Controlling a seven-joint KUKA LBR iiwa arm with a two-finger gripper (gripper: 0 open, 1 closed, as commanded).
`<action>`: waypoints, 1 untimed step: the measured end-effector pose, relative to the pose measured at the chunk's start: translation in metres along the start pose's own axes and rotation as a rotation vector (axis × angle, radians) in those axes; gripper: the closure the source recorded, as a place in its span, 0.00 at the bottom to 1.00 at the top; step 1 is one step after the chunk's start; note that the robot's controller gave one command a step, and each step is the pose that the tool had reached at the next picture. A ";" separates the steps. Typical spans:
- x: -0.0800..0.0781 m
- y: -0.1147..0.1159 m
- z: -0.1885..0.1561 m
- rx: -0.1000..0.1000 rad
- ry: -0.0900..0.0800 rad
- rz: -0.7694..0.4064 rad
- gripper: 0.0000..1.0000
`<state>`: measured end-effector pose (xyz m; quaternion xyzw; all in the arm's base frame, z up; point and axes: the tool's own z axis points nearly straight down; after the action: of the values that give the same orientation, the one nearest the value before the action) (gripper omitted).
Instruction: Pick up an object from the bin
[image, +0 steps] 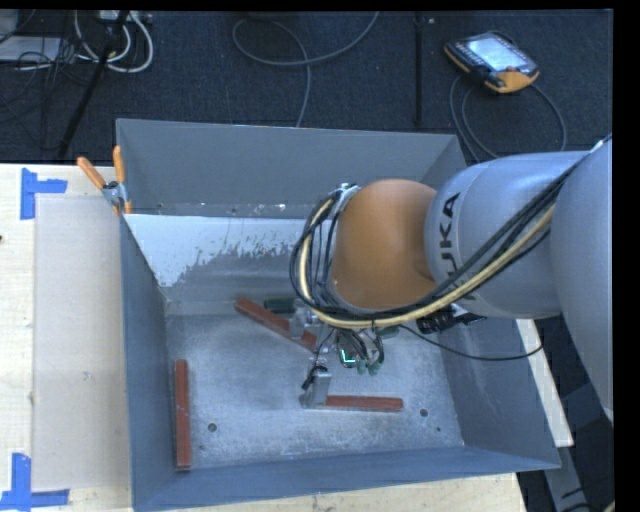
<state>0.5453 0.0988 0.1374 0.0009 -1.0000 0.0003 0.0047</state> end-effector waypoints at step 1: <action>-0.002 0.000 -0.004 -0.001 -0.007 0.003 0.00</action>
Offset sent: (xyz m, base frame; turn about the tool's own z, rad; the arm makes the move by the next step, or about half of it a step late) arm 0.0615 -0.0138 -0.0604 -0.0689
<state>0.5473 0.0984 0.1410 -0.0004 -1.0000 0.0000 0.0011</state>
